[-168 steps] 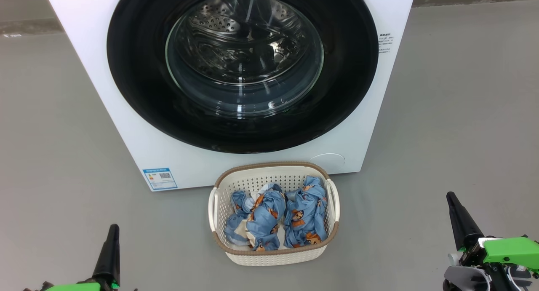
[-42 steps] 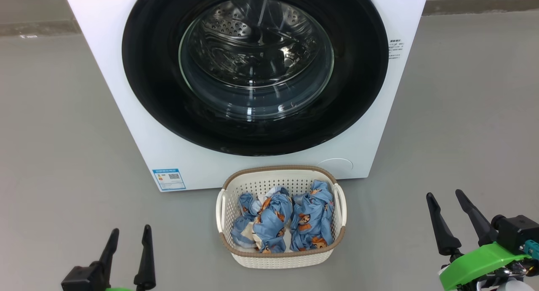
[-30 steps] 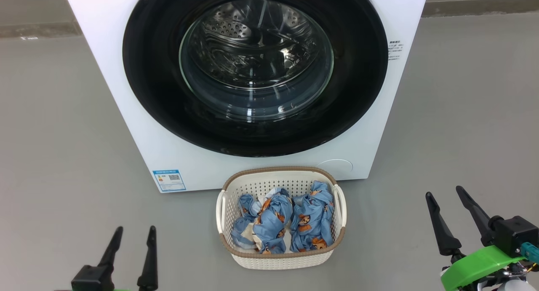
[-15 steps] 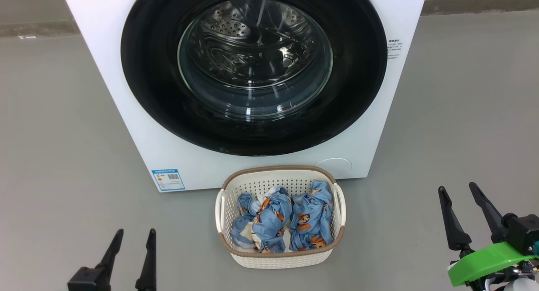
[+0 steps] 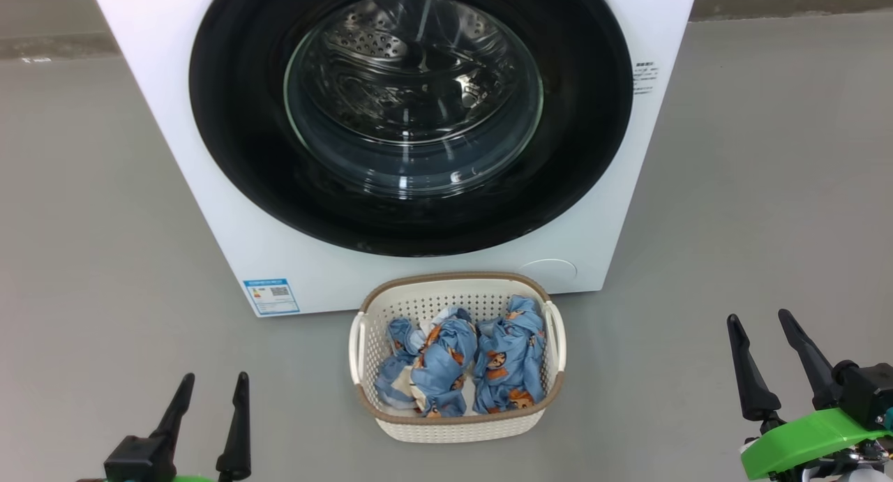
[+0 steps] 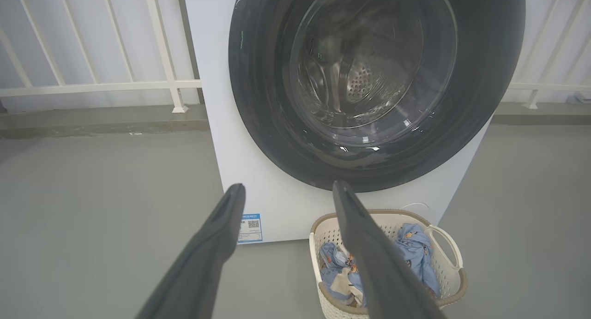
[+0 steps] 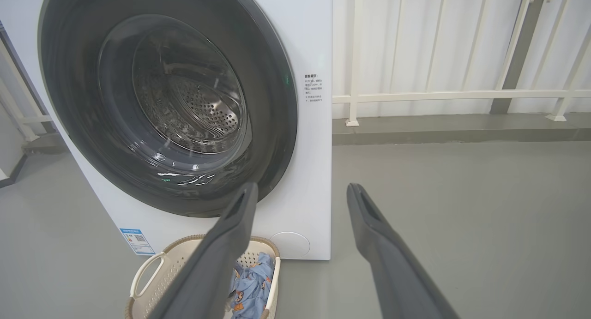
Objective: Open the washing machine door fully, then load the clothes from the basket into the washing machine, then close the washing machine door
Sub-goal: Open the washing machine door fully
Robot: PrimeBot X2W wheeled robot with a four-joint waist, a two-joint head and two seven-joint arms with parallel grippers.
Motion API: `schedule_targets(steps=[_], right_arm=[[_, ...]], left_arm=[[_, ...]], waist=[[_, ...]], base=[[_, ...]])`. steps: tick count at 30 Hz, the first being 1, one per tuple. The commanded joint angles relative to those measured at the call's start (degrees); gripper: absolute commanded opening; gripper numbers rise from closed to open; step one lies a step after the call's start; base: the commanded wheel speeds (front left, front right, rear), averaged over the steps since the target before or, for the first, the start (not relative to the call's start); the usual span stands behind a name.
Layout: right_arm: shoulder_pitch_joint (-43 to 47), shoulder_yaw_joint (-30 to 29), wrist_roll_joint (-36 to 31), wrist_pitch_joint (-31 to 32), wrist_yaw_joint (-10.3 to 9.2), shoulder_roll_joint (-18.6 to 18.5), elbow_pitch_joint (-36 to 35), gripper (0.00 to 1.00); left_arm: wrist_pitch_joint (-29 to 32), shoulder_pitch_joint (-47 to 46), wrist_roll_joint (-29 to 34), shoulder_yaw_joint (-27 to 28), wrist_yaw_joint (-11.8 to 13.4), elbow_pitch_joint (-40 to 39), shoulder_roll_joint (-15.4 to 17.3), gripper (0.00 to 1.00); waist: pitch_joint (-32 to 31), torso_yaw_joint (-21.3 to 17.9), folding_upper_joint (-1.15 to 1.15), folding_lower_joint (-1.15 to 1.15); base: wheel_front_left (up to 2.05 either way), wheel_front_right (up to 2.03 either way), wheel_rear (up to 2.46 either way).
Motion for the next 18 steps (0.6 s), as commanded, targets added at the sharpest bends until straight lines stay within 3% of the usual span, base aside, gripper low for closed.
schedule_targets(steps=[1,18], right_arm=[[-0.85,0.65,-0.66,-0.71,0.25,-1.03,-1.53,1.00],[-0.68,0.50,-0.30,-0.71,0.25,-0.61,-1.75,1.00]], left_arm=[[-0.78,-2.38,0.77,1.82,0.49,-1.07,0.84,1.00],[-0.78,-3.00,0.66,1.91,0.27,-0.63,0.78,1.00]], waist=[[0.08,-0.02,0.00,0.00],[0.47,-0.17,0.00,0.00]], base=[[0.73,0.73,-1.47],[1.15,1.15,-2.31]])
